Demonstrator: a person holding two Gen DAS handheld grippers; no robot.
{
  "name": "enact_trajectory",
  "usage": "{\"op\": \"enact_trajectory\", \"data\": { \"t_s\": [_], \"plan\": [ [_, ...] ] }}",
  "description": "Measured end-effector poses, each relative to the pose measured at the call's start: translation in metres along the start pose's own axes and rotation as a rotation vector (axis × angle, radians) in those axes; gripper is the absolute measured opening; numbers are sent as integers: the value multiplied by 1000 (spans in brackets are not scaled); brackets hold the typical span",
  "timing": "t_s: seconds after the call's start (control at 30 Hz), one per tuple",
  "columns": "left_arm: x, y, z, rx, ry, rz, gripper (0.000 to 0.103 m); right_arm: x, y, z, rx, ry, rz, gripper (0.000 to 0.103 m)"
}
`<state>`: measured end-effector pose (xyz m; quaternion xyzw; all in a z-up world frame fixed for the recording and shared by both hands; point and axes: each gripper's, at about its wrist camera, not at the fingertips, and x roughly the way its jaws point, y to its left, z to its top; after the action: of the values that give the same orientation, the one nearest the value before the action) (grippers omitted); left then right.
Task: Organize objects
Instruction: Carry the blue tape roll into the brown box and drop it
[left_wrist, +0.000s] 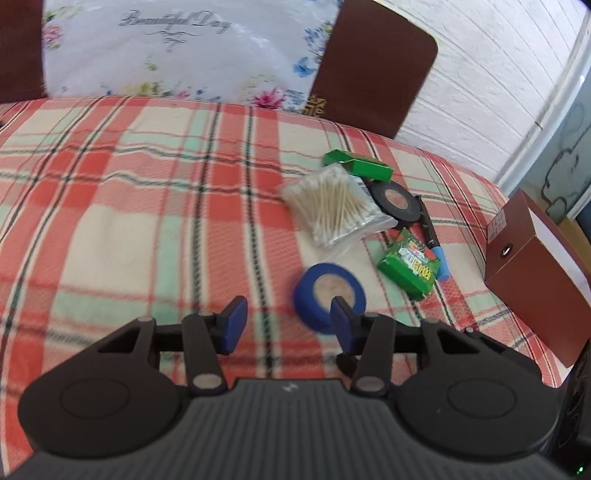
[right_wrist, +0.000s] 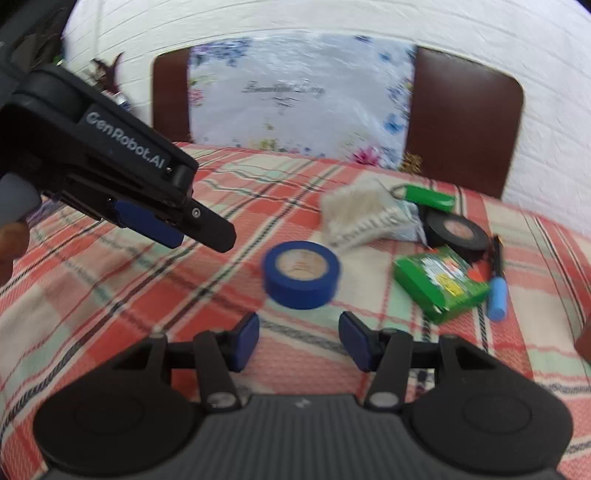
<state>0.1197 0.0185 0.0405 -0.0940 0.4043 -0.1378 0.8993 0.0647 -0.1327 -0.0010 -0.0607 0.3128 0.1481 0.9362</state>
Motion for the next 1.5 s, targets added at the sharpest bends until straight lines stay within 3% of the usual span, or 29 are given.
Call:
{"op": "enact_trajectory", "data": {
  "t_s": [0.1, 0.17, 0.27, 0.43, 0.5, 0.63, 0.8, 0.93, 1.07, 1.2, 1.37, 1.5],
  "plan": [
    [23, -7, 9, 5, 44, -31, 43, 13, -5, 8, 7, 17, 21, 51],
    [37, -6, 11, 8, 69, -6, 29, 24, -5, 14, 14, 21, 47, 57],
    [45, 6, 8, -60, 75, -26, 23, 38, 2, 21, -19, 22, 76, 60],
    [24, 3, 3, -97, 57, -31, 23, 30, 9, 18, -45, -7, 85, 58],
    [11, -11, 8, -81, 30, -56, 22, 10, 12, 13, -68, -75, 43, 58],
    [-5, -71, 32, 33, -50, -135, 22, -32, 1, 10, -151, -246, -151, 58],
    [1, -173, 55, 220, -108, -280, 22, -83, -70, 17, -36, -362, -368, 58],
    [27, -241, 57, 308, -89, -370, 23, -109, -129, 9, 88, -376, -497, 58],
    [58, -283, 55, 367, -52, -380, 23, -115, -179, 0, 217, -339, -530, 58],
    [79, -295, 53, 390, -11, -353, 23, -107, -206, -8, 292, -297, -518, 59],
    [76, -294, 46, 420, -21, -302, 27, -108, -213, -15, 348, -307, -485, 62],
    [56, -284, 42, 414, -48, -317, 27, -116, -201, -16, 325, -345, -491, 60]
  ]
}}
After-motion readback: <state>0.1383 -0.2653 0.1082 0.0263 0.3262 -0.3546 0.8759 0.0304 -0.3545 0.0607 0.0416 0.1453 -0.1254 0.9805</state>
